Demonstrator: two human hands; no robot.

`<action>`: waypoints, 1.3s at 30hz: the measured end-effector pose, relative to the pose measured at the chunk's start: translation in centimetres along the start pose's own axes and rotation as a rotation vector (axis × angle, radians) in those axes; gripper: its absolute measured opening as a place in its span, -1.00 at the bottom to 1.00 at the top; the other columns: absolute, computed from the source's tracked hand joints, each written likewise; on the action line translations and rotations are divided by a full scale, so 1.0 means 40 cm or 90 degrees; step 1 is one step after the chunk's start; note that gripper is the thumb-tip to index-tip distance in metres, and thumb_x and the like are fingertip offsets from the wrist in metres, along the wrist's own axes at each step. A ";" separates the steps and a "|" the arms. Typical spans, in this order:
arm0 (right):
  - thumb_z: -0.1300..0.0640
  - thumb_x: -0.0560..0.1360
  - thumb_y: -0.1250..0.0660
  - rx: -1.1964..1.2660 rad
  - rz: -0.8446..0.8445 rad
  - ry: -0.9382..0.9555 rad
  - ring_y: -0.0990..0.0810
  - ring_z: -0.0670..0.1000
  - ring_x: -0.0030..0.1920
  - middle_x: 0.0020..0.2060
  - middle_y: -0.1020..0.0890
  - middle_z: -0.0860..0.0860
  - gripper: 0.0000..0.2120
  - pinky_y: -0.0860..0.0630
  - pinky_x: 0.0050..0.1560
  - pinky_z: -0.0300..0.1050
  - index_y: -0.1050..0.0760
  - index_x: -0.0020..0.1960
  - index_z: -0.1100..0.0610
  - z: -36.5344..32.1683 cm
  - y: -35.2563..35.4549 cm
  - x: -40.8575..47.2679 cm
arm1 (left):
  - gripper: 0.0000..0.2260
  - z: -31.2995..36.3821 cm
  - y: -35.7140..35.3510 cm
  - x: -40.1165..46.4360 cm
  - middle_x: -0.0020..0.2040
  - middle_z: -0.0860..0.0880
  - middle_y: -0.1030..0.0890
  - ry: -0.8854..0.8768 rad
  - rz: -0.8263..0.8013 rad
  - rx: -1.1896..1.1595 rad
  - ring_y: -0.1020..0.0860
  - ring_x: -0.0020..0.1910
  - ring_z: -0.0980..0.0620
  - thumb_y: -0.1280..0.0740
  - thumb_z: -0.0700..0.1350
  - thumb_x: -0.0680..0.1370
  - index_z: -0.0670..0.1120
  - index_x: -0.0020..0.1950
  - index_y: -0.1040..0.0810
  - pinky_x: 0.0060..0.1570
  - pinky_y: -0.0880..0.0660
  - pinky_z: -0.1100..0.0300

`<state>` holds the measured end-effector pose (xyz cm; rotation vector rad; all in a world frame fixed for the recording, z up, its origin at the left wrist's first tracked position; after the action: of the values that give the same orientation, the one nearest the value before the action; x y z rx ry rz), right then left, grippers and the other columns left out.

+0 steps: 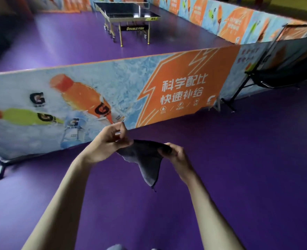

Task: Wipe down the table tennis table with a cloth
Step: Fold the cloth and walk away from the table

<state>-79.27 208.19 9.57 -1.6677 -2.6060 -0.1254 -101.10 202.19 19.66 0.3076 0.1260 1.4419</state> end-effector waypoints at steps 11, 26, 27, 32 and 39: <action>0.09 0.57 -0.45 -0.160 0.051 0.154 -0.67 -0.03 0.02 -0.05 -0.68 0.02 -0.88 -0.54 0.06 -0.20 -0.73 0.05 0.09 0.056 -0.021 0.640 | -0.72 -0.268 0.334 0.369 -0.22 -0.22 -0.60 0.055 0.218 0.046 -0.58 -0.24 -0.09 -0.57 -0.23 0.46 -0.16 -0.02 -0.47 -0.16 -0.45 0.02; 0.39 0.53 -0.42 -0.358 0.082 0.182 -0.64 -0.19 0.04 -0.04 -0.66 -0.12 -0.71 -0.56 0.09 -0.22 -0.72 0.11 0.07 0.085 -0.112 1.483 | -0.96 -0.497 0.812 1.053 -0.16 0.14 -0.57 0.038 0.238 0.459 -0.48 -0.09 0.08 -0.49 -0.08 0.54 0.00 -0.07 -0.64 -0.10 -0.38 0.17; 0.37 0.52 -0.44 -0.346 0.096 0.189 -0.65 -0.18 0.03 -0.04 -0.67 -0.12 -0.74 -0.57 0.08 -0.20 -0.71 0.09 0.08 0.078 -0.111 1.536 | -0.95 -0.496 0.839 1.094 -0.17 0.18 -0.55 0.032 0.256 0.484 -0.48 -0.08 0.06 -0.48 -0.06 0.55 0.03 -0.07 -0.62 -0.09 -0.40 0.11; 0.22 0.50 -0.54 -0.270 0.126 0.161 -0.67 -0.13 -0.12 -0.13 -0.71 -0.11 -0.75 -0.53 -0.08 -0.28 -0.54 0.10 0.06 0.092 -0.108 1.815 | -0.97 -0.544 0.995 1.306 -0.14 0.14 -0.66 0.078 0.329 0.494 -0.59 -0.12 0.04 -0.45 0.01 0.56 0.09 -0.04 -0.64 -0.08 -0.52 0.04; 0.27 0.51 -0.50 -0.306 0.069 0.238 -0.70 -0.19 -0.08 -0.16 -0.69 -0.14 -0.74 -0.62 -0.09 -0.07 -0.46 0.08 0.09 0.091 -0.157 2.203 | -0.90 -0.579 1.219 1.571 -0.23 0.12 -0.65 0.102 0.402 0.478 -0.57 -0.21 0.06 -0.54 0.03 0.48 0.05 -0.15 -0.67 -0.17 -0.53 0.07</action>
<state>-121.91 285.60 12.86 -1.6908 -2.3111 -1.0212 -145.65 271.96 17.58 0.9032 0.7641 2.0060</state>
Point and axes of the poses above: each hand's wrist, its own x-axis towards the middle knuckle, its own y-axis out of the back of the hand, z = x × y, the point moved 8 cm from there along x, towards the middle knuckle
